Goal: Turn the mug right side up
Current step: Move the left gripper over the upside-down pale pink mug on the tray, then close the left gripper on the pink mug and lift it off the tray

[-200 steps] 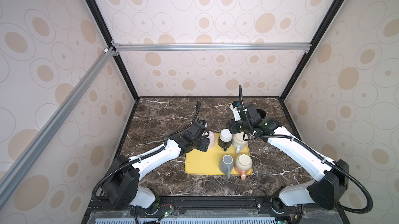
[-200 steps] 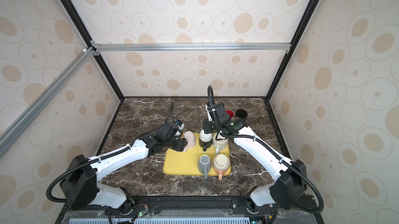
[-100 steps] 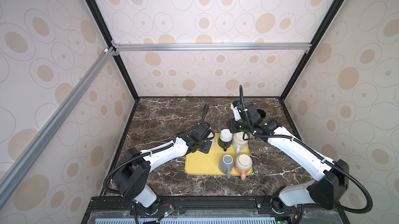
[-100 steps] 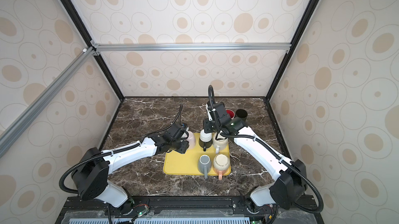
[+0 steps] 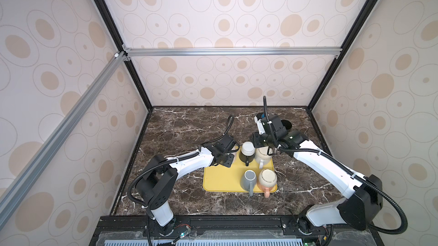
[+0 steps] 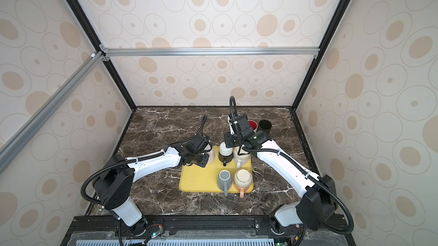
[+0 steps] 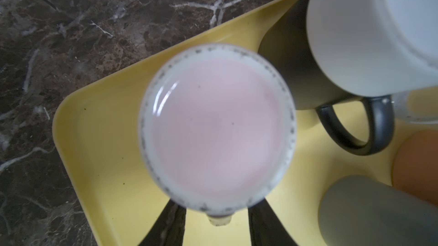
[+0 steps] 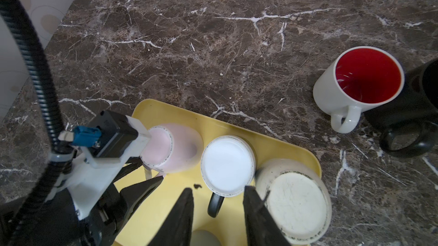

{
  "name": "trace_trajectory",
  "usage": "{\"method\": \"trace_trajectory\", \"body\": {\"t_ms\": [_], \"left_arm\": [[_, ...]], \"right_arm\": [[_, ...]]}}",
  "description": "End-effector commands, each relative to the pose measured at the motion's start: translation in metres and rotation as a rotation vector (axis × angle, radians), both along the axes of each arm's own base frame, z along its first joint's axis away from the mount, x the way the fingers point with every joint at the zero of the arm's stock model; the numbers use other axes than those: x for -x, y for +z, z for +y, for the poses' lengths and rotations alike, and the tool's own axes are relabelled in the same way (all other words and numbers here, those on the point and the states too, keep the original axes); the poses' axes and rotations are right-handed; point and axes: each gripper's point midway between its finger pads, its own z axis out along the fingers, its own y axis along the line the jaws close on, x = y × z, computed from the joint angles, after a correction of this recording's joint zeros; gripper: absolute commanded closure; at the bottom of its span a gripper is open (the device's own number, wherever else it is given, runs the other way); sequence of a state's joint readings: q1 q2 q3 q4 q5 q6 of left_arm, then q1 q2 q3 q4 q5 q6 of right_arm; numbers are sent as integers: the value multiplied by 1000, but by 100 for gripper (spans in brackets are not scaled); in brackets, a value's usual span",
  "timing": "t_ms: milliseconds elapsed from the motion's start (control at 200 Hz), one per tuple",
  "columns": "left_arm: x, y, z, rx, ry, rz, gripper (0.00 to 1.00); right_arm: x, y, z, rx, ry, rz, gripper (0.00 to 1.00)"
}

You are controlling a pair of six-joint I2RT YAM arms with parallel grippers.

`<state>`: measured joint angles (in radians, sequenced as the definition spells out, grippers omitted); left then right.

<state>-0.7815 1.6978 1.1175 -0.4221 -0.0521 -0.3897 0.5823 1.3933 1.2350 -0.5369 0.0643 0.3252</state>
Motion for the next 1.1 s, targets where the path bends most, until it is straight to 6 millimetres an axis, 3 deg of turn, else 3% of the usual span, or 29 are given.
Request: {"method": "trace_trajectory", "body": {"t_ms": [0, 570, 1095], "left_arm": [[-2, 5, -1, -18, 13, -5, 60], [-7, -1, -4, -22, 32, 2, 66], [-8, -7, -3, -32, 46, 10, 79]], "right_arm": [[1, 7, -6, -9, -13, -26, 62], [1, 10, -10, -18, -17, -39, 62], [1, 9, -10, -31, -15, -40, 62]]}}
